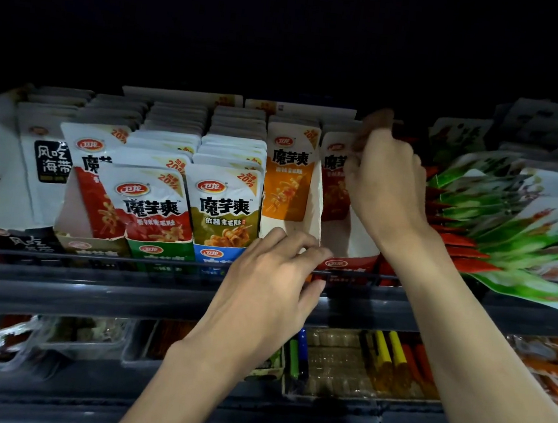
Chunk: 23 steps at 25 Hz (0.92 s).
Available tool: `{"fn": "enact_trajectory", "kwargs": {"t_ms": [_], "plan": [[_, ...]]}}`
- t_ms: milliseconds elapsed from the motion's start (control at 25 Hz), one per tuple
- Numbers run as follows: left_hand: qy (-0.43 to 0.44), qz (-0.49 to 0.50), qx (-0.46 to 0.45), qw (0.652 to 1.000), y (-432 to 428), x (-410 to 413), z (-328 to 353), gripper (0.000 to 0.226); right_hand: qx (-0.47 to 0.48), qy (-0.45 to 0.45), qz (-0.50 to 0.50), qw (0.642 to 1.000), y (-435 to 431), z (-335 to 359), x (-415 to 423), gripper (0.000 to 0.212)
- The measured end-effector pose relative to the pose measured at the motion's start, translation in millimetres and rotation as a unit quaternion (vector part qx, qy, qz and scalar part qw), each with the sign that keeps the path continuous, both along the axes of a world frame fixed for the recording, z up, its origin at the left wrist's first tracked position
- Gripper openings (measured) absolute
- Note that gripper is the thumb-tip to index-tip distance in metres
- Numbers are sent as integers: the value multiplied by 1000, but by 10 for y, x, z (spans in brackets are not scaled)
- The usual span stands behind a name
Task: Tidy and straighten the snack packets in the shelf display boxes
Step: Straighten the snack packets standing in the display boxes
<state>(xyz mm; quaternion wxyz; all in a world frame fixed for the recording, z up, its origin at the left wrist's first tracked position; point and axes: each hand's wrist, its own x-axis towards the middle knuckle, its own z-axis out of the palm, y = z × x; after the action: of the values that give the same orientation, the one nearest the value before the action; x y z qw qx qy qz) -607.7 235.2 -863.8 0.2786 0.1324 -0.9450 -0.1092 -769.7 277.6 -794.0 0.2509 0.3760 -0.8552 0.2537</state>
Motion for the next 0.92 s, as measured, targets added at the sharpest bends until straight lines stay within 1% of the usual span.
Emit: {"fn": "enact_trajectory", "kwargs": {"t_ms": [80, 160, 240, 320, 480, 640, 760, 840, 920], "plan": [[-1, -1, 1, 1000, 2, 0, 5, 31, 56, 11, 46, 997, -6, -33, -14, 23], [-5, 0, 2, 1000, 4, -3, 10, 32, 165, 21, 74, 983, -28, -66, -7, 31], [-8, -2, 6, 1000, 0, -7, 13, 33, 253, 35, 60, 965, -53, -110, 7, 33], [-9, -5, 6, 1000, -7, -2, 16, 34, 282, 28, 42, 958, -59, -146, 1, 35], [-11, -13, 11, 1000, -18, 11, 16, 36, 287, 15, 34, 957, -61, -178, -8, 38], [-3, -19, 11, 1000, -16, 12, 23, 36, 257, 3, 37, 966, -52, -165, 9, 41], [-5, -25, 17, 1000, -28, 16, 18, 37, 245, -3, 18, 969, -26, -92, 92, 43], [10, -33, 41, 999, -33, 48, 34, 34, 208, 1, -9, 978, 30, 36, 218, 37], [48, -38, 64, 996, -42, 112, 80, 27, 138, 4, -27, 990, 118, 190, 359, 31]]}}
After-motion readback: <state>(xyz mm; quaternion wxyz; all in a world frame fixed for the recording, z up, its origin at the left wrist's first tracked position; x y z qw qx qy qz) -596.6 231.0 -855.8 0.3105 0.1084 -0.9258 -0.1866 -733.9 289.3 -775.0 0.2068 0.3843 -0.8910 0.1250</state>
